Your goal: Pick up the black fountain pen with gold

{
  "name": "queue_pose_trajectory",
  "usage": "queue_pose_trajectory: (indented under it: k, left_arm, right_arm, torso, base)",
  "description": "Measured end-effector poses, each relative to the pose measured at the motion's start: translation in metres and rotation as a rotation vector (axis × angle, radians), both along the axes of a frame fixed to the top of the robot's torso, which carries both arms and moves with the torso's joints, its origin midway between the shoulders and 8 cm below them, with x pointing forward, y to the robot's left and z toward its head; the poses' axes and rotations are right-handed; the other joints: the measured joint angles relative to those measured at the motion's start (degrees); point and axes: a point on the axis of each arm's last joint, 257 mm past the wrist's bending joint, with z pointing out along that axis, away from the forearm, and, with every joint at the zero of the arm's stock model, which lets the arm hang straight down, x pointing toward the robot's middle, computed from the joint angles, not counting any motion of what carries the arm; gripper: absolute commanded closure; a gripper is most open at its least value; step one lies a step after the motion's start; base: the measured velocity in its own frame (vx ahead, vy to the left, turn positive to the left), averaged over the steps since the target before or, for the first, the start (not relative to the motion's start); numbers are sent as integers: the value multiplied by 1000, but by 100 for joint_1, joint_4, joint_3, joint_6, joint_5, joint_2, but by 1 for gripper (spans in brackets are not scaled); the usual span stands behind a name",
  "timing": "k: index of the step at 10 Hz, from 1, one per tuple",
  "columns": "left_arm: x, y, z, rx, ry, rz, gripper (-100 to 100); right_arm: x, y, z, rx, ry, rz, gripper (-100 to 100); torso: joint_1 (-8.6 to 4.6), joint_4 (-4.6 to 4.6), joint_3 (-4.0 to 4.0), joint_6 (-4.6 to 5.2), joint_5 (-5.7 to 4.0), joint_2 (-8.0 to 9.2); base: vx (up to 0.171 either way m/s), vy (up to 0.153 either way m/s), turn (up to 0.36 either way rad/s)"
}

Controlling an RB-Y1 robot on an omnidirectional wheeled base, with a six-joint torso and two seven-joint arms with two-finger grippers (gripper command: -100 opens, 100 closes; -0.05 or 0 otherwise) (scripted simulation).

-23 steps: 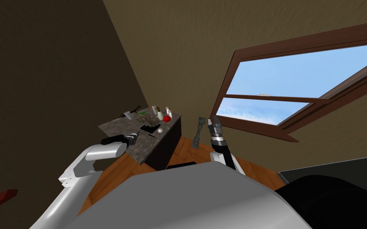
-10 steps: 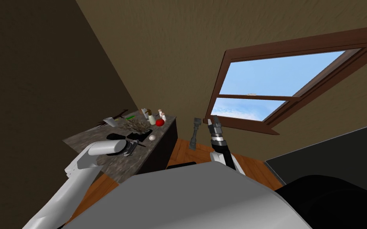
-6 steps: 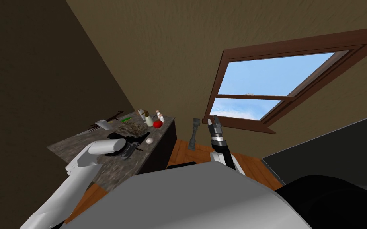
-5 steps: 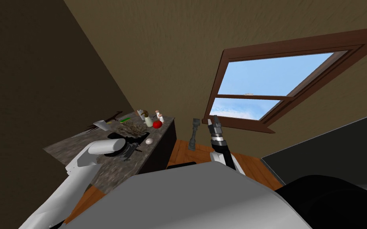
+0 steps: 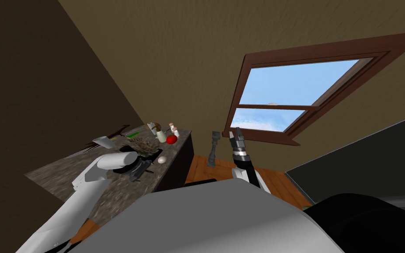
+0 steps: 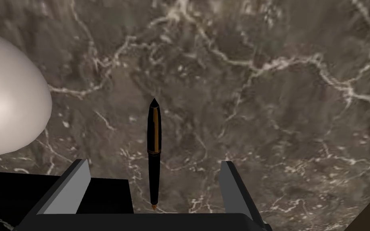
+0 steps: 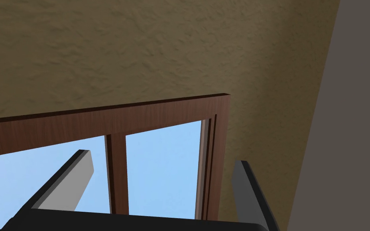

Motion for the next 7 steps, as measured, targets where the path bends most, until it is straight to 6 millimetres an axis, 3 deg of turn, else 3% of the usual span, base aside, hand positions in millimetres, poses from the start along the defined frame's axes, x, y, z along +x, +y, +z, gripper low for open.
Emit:
queue_pose_trajectory:
  k: [1, 2, 3, 7]
  left_arm:
    - [-4, 0, 1, -3, 17, -5, -100]
    - [-5, 0, 1, -4, 20, -6, 0]
    - [-4, 0, 1, -4, 20, -6, -100]
    - [-4, 2, -20, -5, 20, 7, -100]
  right_arm:
    - [0, 0, 0, 0, 0, 0, 0]
    - [0, 0, 0, 0, 0, 0, 0]
    - [0, 0, 0, 0, 0, 0, 0]
    - [0, 0, 0, 0, 0, 0, 0]
  torso:
    - [3, 1, 2, 0, 1, 3]
    - [-4, 2, 7, -1, 0, 12]
    - [-9, 4, 11, -1, -2, 19]
    - [-8, 6, 17, 0, -1, 30]
  base:
    - [19, 20, -9]
    - [0, 0, 0]
    - [-6, 9, -40]
    - [-13, 13, -30]
